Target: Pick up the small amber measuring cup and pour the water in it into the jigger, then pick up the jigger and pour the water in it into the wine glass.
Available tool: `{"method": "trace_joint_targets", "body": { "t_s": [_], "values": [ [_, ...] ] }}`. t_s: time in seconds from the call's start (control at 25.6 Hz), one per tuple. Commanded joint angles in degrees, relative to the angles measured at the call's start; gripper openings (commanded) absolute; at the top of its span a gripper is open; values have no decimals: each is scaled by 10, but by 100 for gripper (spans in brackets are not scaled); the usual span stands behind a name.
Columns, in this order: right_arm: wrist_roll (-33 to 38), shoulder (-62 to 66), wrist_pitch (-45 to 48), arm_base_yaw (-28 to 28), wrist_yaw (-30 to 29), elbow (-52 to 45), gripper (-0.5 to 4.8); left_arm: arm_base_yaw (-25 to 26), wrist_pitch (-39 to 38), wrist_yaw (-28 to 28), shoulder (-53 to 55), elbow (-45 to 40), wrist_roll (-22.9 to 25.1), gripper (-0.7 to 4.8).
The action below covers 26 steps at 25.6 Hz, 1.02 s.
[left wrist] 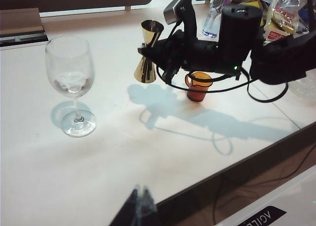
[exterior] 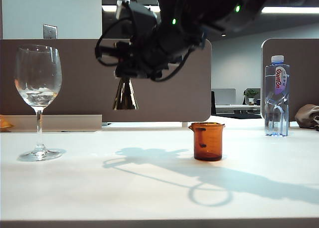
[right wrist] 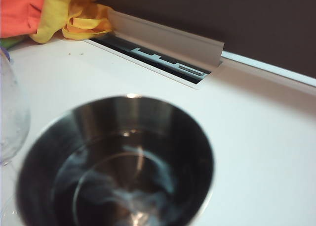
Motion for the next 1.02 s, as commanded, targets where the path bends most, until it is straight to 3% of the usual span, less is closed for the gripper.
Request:
{"method": "trace_joint_targets", "body": {
  "t_s": [0.04,0.51,1.02],
  "values": [
    [-13,-19,-80,-1,2,47,-6,0,3,0,0,1,0,-2],
    [-57,-21,-222,3,2,218,-6,0,3,0,0,1,0,-2],
    [-72,-17,-293,14,13,264,-6,0,3,0,0,1,0,-2]
  ]
}}
